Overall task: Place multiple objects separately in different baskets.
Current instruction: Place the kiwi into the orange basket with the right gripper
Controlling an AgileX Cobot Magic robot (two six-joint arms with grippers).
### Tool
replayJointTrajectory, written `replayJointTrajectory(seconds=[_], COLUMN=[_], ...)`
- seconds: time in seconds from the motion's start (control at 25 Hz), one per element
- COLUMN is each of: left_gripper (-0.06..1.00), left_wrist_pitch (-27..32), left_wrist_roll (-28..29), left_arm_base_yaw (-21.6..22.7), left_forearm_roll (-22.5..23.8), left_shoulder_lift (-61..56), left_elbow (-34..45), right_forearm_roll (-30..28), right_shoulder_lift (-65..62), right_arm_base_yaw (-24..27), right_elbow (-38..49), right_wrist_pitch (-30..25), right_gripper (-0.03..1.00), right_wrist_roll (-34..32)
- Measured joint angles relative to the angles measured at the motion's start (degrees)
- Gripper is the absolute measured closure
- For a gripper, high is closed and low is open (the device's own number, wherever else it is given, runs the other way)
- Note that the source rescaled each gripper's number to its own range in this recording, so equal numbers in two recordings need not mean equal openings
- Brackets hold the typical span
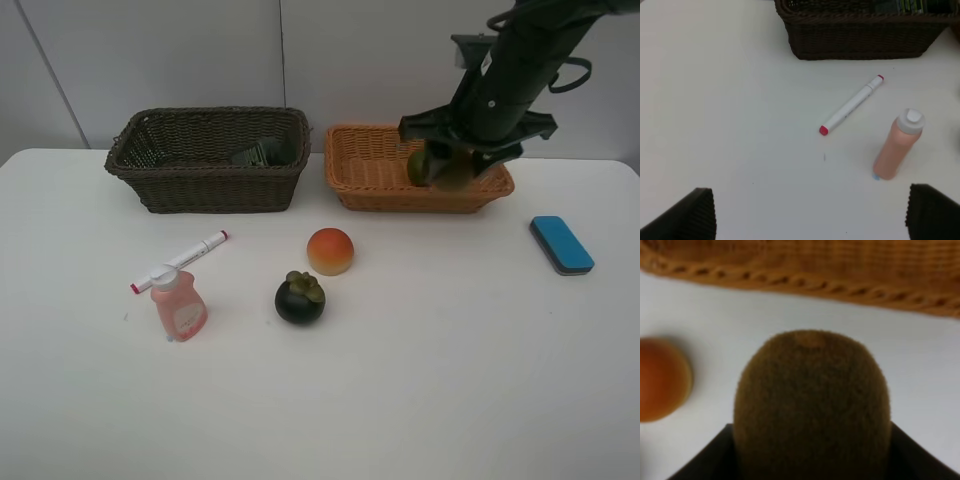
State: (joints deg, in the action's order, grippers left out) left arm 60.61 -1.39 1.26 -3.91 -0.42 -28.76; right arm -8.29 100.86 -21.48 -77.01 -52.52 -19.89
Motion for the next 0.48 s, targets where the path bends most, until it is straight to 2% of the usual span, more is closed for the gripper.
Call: replayJointTrajectory(seconds=[0.24,0.48], left_gripper=[-0.05,-0.05], left_wrist_pitch=[0.0,0.0], left_wrist_roll=[0.0,0.0], left_arm_base_yaw=[0.0,0.0], left_forearm_roll=[0.0,0.0], left_shoulder_lift=[0.0,0.0], left_elbow=[0.0,0.0], right_forearm_roll=[-4.7,-5.3], right_shoulder_lift=[3.8,11.0], right_arm_base_yaw=[5.5,8.8], right_elbow=[-5.8,-10.5], right_wrist_pitch=[4.8,9.5], right_gripper=[0.61,0.61], right_wrist_roll=[0.0,0.0])
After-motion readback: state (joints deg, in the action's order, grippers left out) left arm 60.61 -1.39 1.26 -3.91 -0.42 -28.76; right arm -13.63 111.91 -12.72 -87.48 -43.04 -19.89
